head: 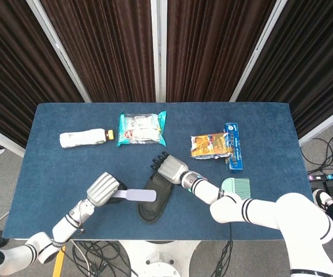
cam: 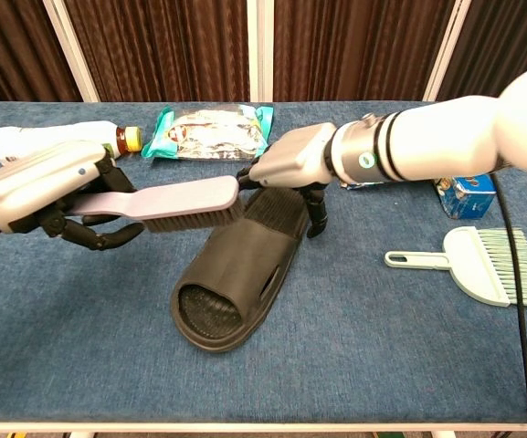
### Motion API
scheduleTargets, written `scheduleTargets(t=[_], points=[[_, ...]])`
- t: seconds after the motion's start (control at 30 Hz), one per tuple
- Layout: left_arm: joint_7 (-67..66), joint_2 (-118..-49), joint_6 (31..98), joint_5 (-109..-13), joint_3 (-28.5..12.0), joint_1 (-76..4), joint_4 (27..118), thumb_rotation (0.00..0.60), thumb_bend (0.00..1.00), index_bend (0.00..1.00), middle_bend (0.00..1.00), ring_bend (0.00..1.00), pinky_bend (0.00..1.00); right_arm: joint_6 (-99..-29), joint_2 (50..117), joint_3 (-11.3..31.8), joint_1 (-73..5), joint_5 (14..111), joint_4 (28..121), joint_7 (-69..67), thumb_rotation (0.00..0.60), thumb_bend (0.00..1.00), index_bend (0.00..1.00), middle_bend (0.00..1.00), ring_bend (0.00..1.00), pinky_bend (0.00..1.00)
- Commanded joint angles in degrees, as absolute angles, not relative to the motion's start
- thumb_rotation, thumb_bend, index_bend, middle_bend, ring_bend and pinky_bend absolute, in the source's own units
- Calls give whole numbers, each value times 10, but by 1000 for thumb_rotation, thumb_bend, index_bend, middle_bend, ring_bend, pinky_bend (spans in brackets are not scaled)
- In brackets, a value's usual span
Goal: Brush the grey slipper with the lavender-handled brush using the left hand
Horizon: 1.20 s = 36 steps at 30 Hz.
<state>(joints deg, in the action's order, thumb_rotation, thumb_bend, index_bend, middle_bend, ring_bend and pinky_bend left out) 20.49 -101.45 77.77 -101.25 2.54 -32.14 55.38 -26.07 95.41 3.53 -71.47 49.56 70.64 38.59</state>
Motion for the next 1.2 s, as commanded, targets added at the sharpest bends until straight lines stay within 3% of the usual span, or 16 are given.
scheduleTargets(t=[0.03, 0.27, 0.33, 0.43, 0.53, 0.97, 1.2], points=[[198, -1018, 777, -1015, 28, -324, 551, 600, 433, 1000, 1000, 1000, 1000, -265, 972, 18, -736, 466, 689, 398, 600, 76, 0, 0, 0, 0], [192, -1028, 776, -1013, 33, -327, 540, 600, 433, 1000, 1000, 1000, 1000, -271, 997, 2, -765, 438, 664, 397, 600, 93, 12, 33, 0, 0], [190, -1032, 775, -1015, 35, -330, 533, 600, 433, 1000, 1000, 1000, 1000, -281, 1001, 1, -765, 445, 660, 393, 600, 117, 106, 124, 8, 7], [191, -1038, 768, -1015, 36, -336, 517, 600, 433, 1000, 1000, 1000, 1000, -293, 1001, 3, -758, 463, 662, 377, 600, 153, 334, 300, 110, 99], [191, -1049, 766, -1013, 33, -341, 493, 600, 433, 1000, 1000, 1000, 1000, -301, 993, 0, -750, 478, 667, 363, 600, 166, 438, 385, 187, 179], [214, -1103, 725, -993, 14, -387, 387, 600, 433, 1000, 1000, 1000, 1000, -315, 982, -2, -743, 464, 673, 349, 600, 168, 477, 421, 216, 224], [209, -1106, 723, -1018, 52, -390, 373, 600, 439, 1000, 1000, 1000, 1000, -321, 983, 1, -749, 449, 673, 352, 600, 174, 488, 433, 225, 232]])
